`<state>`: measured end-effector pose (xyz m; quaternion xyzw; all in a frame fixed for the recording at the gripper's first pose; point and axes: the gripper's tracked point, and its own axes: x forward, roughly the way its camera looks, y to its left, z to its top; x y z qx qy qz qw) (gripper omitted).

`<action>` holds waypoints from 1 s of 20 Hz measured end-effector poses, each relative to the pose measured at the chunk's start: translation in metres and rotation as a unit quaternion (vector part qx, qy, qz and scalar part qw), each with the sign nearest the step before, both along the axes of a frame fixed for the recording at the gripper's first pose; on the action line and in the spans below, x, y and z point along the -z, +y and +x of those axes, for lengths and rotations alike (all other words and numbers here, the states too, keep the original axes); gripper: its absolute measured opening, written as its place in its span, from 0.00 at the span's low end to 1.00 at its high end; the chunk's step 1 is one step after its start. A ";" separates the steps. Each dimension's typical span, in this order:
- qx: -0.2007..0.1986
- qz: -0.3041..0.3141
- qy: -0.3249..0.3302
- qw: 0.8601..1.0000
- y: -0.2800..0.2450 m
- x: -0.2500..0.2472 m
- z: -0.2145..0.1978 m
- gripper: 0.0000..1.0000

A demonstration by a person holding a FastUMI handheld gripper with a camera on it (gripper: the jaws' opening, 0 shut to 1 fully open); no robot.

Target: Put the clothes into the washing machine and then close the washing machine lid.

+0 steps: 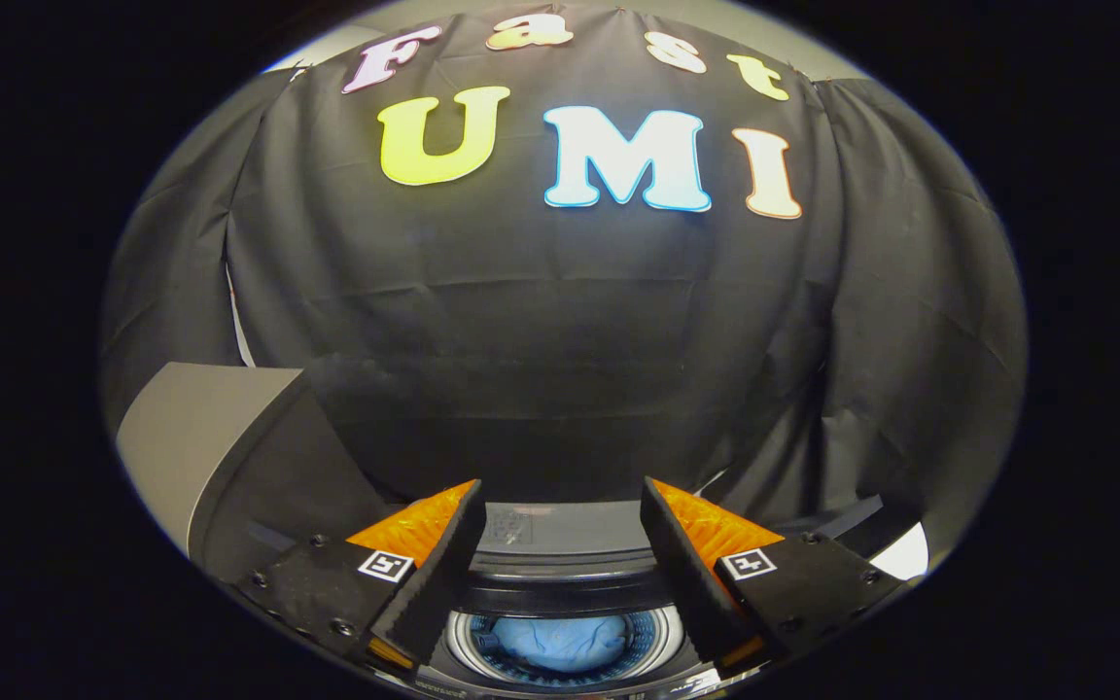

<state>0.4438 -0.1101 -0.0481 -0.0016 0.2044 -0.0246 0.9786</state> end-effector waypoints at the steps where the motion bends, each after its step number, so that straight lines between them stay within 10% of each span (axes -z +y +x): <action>1: 0.001 -0.001 -0.004 1.000 0.000 0.005 -0.008 0.99; 12: -0.049 -0.025 0.052 0.997 0.016 0.110 -0.122 0.99; 20: -0.062 0.007 -0.010 0.998 0.029 0.091 -0.188 1.00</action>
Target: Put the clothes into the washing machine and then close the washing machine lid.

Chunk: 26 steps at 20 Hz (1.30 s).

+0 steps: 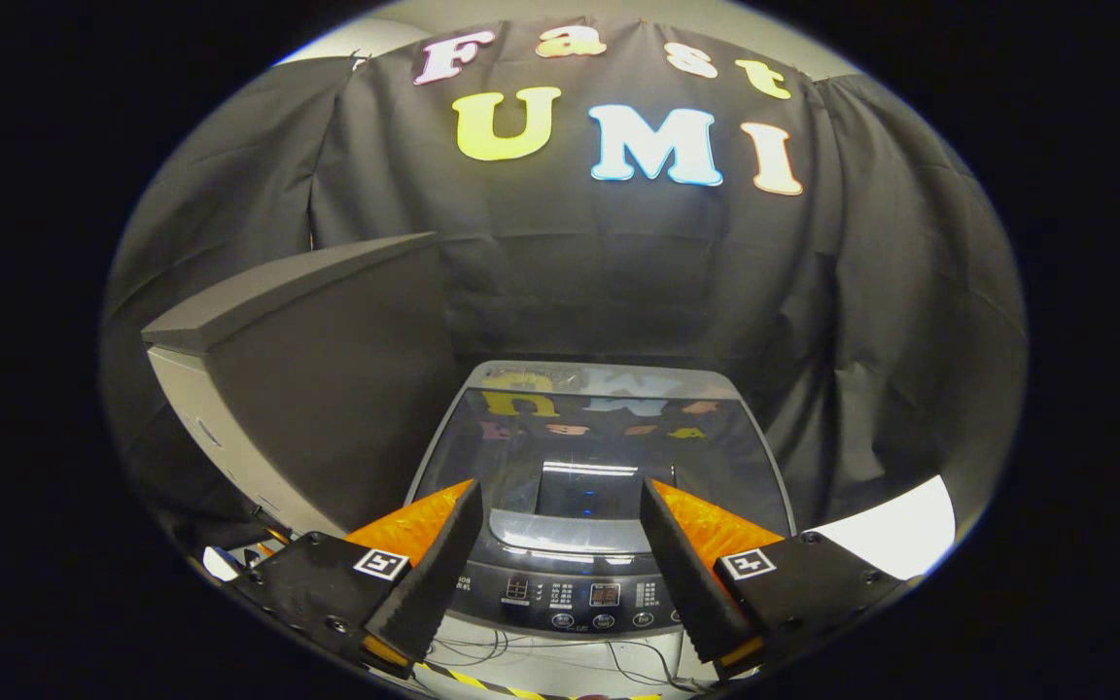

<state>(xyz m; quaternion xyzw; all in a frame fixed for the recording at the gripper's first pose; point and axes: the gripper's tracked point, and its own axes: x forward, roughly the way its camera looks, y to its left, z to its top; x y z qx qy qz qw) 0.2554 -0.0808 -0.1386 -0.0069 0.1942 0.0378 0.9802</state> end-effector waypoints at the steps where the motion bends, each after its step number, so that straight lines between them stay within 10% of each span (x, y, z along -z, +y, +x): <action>1: 0.002 0.011 -0.011 1.000 -0.002 -0.006 -0.010 1.00; 11: 0.028 0.103 -0.128 0.986 -0.018 -0.063 -0.137 0.98; 26: 0.085 0.042 -0.211 0.973 -0.061 -0.078 -0.261 0.98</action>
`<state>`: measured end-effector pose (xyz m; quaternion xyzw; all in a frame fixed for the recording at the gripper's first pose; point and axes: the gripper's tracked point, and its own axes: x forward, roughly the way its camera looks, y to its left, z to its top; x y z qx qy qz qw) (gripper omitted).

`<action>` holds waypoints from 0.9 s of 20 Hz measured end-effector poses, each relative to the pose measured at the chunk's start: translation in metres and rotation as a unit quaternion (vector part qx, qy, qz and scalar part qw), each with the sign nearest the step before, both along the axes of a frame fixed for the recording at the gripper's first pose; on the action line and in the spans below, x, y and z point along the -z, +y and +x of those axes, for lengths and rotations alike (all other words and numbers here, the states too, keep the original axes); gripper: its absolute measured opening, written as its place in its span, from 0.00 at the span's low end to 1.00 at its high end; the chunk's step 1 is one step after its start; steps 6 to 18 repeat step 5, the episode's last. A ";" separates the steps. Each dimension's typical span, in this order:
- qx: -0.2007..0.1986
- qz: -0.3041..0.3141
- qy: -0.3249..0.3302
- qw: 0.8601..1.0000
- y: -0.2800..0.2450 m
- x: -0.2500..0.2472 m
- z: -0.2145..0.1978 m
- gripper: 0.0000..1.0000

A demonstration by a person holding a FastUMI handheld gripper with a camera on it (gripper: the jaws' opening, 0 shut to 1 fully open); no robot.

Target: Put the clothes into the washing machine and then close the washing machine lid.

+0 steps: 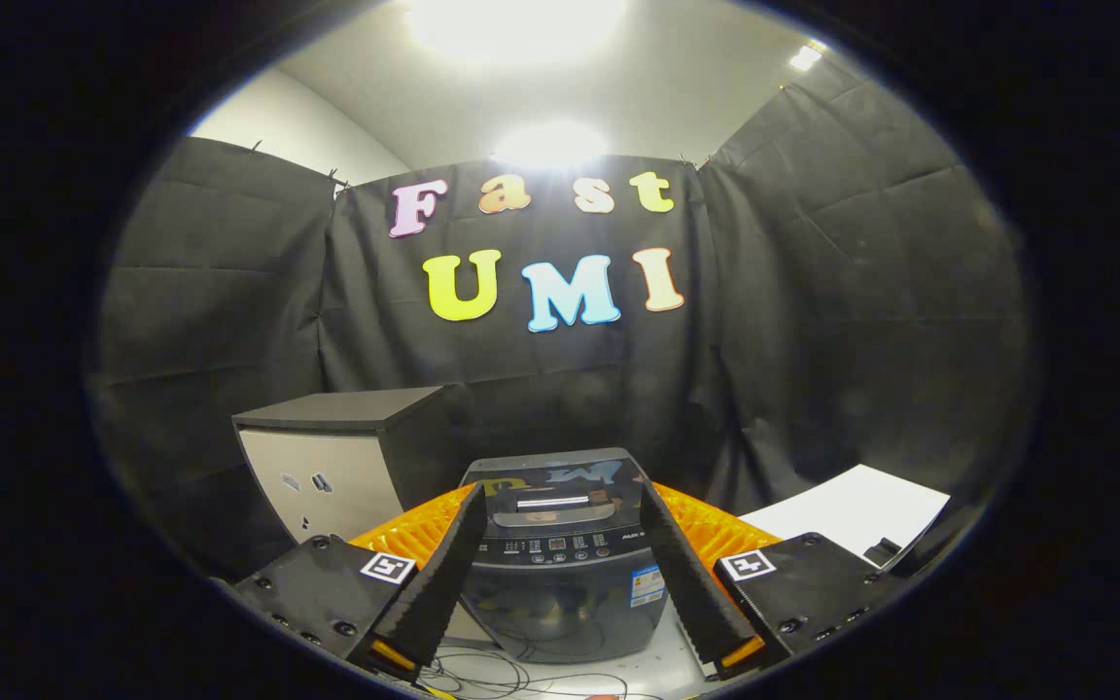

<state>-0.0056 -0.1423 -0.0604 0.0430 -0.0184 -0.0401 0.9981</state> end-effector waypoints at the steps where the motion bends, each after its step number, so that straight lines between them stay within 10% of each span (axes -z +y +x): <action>1: 0.002 -0.001 0.000 1.000 -0.002 0.001 -0.001 0.98; 18: 0.012 0.014 0.006 1.000 -0.004 0.006 -0.007 0.98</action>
